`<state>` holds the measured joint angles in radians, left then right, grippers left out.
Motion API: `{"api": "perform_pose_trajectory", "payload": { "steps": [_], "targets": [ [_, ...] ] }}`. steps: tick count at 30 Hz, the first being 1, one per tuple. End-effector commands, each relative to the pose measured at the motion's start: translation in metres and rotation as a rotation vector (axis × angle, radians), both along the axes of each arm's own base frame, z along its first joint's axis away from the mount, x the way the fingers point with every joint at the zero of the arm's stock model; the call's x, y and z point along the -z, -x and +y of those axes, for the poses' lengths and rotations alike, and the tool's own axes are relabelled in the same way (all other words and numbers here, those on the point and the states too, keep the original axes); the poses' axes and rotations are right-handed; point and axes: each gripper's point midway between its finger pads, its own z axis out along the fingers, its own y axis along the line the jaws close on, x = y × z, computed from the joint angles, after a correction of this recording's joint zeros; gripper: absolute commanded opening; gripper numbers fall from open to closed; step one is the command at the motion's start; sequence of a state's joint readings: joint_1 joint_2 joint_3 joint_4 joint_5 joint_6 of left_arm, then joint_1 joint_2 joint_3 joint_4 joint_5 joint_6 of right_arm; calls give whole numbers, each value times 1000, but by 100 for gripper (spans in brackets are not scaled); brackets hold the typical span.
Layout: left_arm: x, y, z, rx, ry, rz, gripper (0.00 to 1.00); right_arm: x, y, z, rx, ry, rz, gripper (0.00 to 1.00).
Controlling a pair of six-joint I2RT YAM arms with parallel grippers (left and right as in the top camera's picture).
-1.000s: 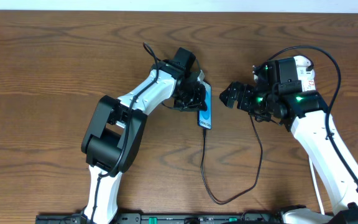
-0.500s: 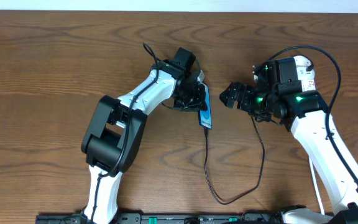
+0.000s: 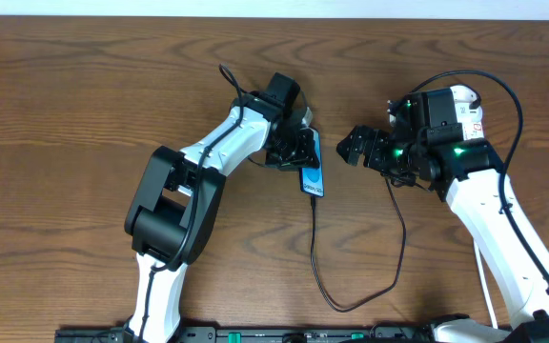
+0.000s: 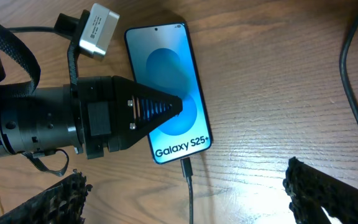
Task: Plug charger to phone and switch on socket
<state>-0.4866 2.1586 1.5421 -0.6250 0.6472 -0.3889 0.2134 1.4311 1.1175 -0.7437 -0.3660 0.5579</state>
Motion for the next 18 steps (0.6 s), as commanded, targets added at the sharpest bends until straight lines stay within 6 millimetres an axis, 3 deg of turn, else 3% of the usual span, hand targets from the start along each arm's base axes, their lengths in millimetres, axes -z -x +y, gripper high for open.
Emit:
{"api": "perform_pose_trajectory", "payload": {
  "steps": [1, 18],
  "targets": [
    [5, 1, 1, 10, -16, -3, 29, -5, -1, -1, -6, 6, -20, 99],
    [14, -3, 14, -8, -102, -27, 33, -4, 1, -2, -6, 9, -13, 99]
  ]
}}
